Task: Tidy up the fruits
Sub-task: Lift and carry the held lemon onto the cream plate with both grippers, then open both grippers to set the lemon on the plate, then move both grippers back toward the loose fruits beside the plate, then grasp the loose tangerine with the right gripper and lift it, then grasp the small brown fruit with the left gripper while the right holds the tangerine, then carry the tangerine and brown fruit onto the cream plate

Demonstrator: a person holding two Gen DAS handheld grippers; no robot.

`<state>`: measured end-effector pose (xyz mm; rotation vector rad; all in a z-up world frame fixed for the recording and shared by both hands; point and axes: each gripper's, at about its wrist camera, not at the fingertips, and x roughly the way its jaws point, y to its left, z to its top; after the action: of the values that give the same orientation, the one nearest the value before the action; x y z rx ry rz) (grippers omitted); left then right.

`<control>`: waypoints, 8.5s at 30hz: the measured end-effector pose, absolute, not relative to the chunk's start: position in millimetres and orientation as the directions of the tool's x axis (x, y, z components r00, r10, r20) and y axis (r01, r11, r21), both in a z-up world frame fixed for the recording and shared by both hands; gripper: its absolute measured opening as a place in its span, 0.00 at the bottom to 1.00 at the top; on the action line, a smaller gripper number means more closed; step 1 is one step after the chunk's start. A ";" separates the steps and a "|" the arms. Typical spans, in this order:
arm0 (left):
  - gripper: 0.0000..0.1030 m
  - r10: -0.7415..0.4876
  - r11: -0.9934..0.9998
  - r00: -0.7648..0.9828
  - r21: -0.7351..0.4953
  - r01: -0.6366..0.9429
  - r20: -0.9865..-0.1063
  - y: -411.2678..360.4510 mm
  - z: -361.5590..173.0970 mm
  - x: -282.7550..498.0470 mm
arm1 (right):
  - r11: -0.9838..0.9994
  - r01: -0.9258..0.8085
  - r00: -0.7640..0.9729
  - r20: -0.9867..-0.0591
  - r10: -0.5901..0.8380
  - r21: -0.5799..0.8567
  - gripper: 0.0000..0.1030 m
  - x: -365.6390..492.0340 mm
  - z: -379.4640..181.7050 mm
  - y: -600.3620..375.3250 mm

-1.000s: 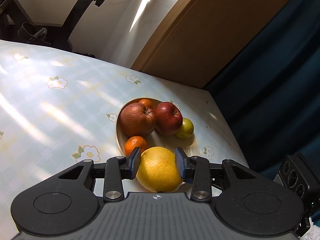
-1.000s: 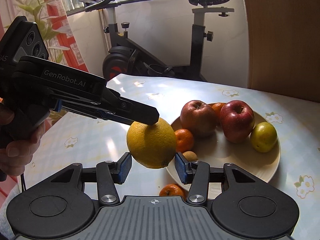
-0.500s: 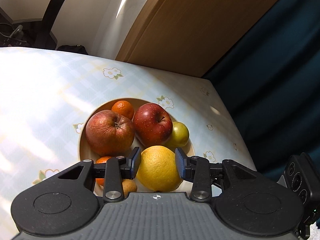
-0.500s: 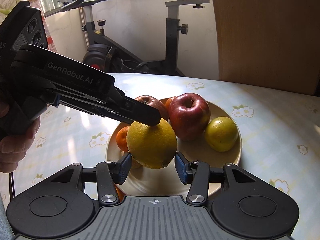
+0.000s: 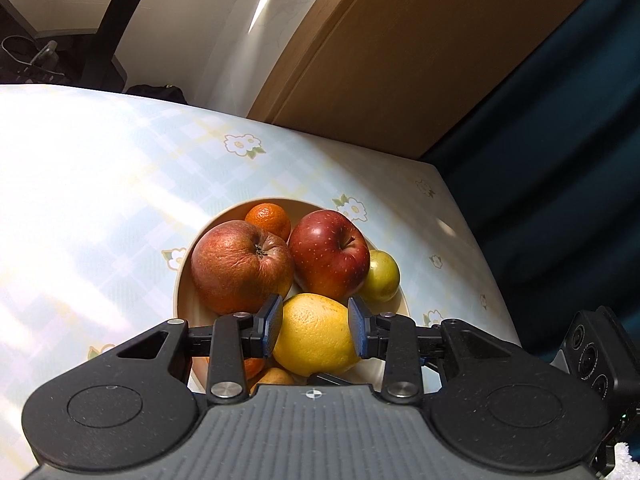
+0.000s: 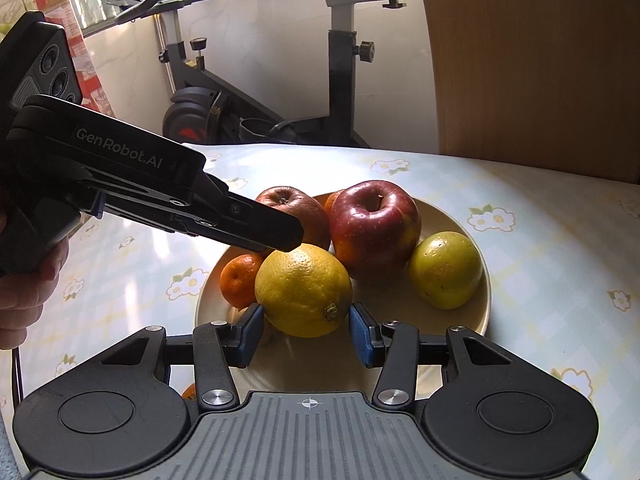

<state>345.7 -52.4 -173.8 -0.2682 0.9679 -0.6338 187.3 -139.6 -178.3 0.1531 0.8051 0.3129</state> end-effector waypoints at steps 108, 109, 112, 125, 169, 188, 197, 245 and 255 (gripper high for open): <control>0.40 -0.417 0.905 0.587 -0.255 0.341 -0.694 32.7 -150.0 162.7 | 0.967 -0.168 0.611 -0.749 0.256 0.194 0.30 97.3 -158.4 -76.8; 0.40 -0.418 0.904 0.587 -0.256 0.342 -0.693 32.5 -150.0 160.7 | 0.967 -0.168 0.615 -0.745 0.257 0.194 0.30 95.6 -157.1 -77.3; 0.40 -0.422 0.902 0.589 -0.257 0.346 -0.689 32.1 -149.9 154.1 | 0.966 -0.167 0.631 -0.732 0.258 0.197 0.30 87.6 -152.4 -79.0; 0.39 -0.435 0.895 0.569 -0.269 0.355 -0.698 37.6 -157.4 115.2 | 0.961 -0.205 0.669 -0.691 0.275 0.184 0.30 53.3 -146.7 -71.8; 0.32 -0.521 0.854 0.398 -0.447 0.268 -0.755 1.9 -206.9 146.3 | 0.974 -0.159 0.719 -0.657 0.226 0.161 0.30 29.8 -134.4 -111.5; 0.24 -0.529 0.848 0.511 -0.391 0.358 -0.677 7.3 -176.9 120.3 | 0.972 -0.140 0.711 -0.664 0.233 0.191 0.30 26.5 -140.8 -114.1; 0.25 -0.525 0.844 0.591 -0.286 0.453 -0.613 2.0 -130.0 128.0 | 0.977 -0.143 0.747 -0.630 0.213 0.160 0.30 34.3 -118.0 -123.3; 0.25 -0.421 0.895 0.522 -0.248 0.370 -0.742 -6.1 -166.6 336.8 | 0.982 -0.116 0.607 -0.771 0.191 0.152 0.30 205.8 -183.2 -170.0; 0.25 -0.428 0.892 0.507 -0.259 0.371 -0.748 -7.8 -171.2 336.7 | 0.982 -0.111 0.594 -0.781 0.191 0.155 0.31 214.9 -186.7 -166.0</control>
<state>336.7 -7.8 -171.2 -0.0677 0.9209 -0.4821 214.9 -166.0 -186.7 0.0938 0.9185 0.1755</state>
